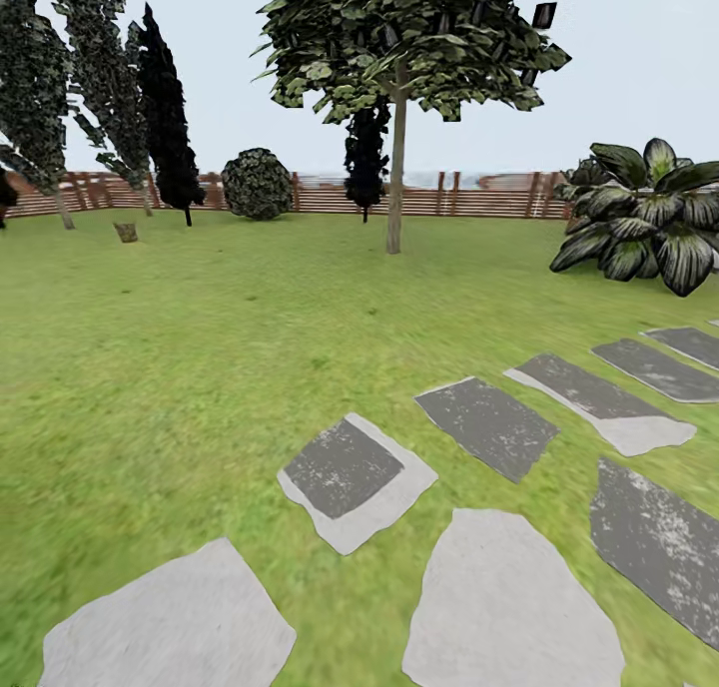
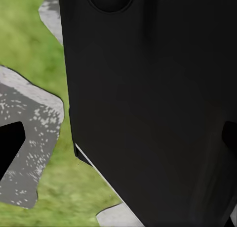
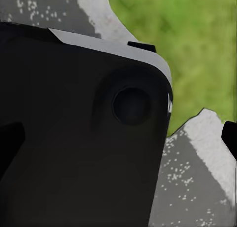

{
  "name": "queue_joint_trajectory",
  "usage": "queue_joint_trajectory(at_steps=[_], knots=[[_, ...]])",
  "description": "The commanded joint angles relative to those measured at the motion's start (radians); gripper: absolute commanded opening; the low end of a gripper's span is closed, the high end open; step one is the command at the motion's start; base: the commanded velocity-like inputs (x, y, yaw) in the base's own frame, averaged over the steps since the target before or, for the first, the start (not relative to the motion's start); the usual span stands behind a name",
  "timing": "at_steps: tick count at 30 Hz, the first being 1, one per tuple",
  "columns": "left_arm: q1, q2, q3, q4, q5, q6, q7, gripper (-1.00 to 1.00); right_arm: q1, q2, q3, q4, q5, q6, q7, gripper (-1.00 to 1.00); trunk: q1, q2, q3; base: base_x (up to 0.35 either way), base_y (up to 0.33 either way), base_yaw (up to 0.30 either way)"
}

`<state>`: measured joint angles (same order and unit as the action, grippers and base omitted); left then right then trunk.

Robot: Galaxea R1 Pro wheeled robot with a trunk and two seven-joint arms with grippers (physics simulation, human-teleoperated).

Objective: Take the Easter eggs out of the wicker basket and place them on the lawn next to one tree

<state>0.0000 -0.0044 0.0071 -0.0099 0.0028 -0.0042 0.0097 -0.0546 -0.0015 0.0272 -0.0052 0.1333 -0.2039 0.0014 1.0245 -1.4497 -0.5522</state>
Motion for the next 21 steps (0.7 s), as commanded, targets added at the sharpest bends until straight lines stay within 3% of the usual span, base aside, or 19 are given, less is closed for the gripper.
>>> queue_joint_trajectory(at_steps=[1, 21], knots=[[0.000, 0.000, 0.001, -0.001, 0.000, 0.000, 0.001, 1.00, -0.001, 0.000, 0.002, 0.001, 0.004, -0.002, 0.000, 1.00, 0.001, 0.000, -0.001, 0.323, 0.000, 0.296], [0.000, 0.000, 0.001, -0.001, 0.000, -0.001, 0.001, 1.00, -0.001, 0.000, 0.003, 0.001, 0.005, -0.002, 0.000, 1.00, 0.001, 0.000, -0.001, 0.323, 0.000, 0.291]])
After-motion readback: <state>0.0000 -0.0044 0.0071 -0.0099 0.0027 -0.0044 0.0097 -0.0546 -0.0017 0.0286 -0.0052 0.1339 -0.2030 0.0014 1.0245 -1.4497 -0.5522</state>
